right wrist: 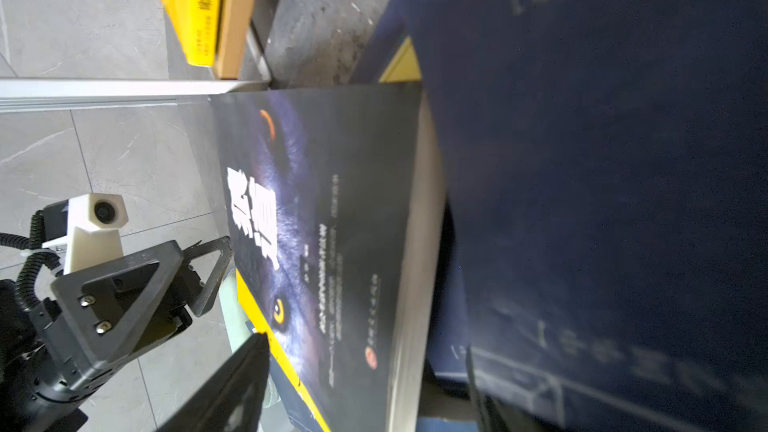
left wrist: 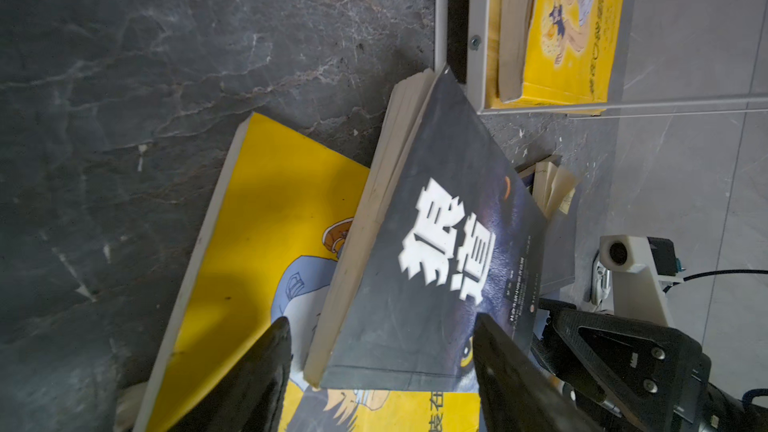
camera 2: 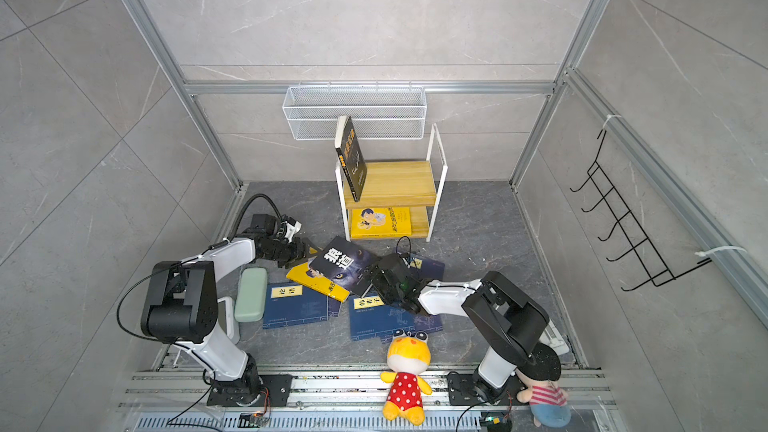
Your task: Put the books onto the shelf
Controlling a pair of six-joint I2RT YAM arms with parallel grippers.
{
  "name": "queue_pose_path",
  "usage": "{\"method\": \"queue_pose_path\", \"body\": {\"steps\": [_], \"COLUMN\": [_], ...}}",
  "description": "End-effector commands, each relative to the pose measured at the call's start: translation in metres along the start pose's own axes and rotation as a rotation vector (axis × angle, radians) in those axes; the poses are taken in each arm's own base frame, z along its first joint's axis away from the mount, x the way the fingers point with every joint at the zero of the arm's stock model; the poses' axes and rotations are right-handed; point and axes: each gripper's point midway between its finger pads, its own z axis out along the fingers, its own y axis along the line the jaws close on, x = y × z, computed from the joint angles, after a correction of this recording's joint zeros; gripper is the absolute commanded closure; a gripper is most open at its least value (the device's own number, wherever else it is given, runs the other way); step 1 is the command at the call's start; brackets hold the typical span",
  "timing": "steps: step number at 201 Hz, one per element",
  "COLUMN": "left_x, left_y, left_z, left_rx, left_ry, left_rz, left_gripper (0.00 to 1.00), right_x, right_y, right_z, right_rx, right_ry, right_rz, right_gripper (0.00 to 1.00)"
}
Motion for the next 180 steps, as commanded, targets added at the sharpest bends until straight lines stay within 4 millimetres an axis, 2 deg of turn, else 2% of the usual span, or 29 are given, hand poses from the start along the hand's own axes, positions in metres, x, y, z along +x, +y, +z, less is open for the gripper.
{"method": "queue_pose_path", "body": {"steps": [1, 42, 58, 81, 93, 131, 162, 180], "left_x": [-0.005, 0.001, 0.003, 0.007, 0.007, 0.005, -0.003, -0.004], "left_y": [-0.002, -0.002, -0.005, -0.011, -0.017, -0.031, -0.036, -0.042], "left_z": [0.0, 0.005, 0.005, 0.01, 0.009, 0.0, -0.02, -0.028], "left_rx": [0.006, 0.019, 0.024, 0.067, 0.094, 0.139, 0.108, 0.135], "left_ry": [0.003, 0.015, 0.015, 0.031, 0.032, 0.009, -0.043, -0.071], "left_rz": [-0.004, -0.013, -0.001, 0.004, -0.005, 0.006, 0.049, 0.063], "left_gripper": [0.35, 0.39, 0.39, 0.39, 0.37, 0.27, 0.1, 0.03], "right_x": [0.004, 0.004, 0.003, -0.001, -0.004, -0.004, -0.003, -0.001], "right_y": [0.01, 0.025, 0.038, 0.047, 0.052, 0.081, 0.101, 0.11], "right_z": [0.009, 0.01, 0.004, -0.001, -0.005, -0.015, -0.03, -0.042], "right_rx": [-0.039, -0.074, -0.114, -0.128, -0.141, -0.241, -0.329, -0.381], "right_ry": [0.029, 0.035, 0.027, 0.004, -0.01, -0.015, -0.016, -0.013], "right_rz": [0.026, 0.001, -0.009, -0.046, -0.047, -0.106, -0.135, -0.188], "right_gripper": [0.27, 0.39, 0.48, 0.61, 0.72, 0.99, 1.0, 1.0]}}
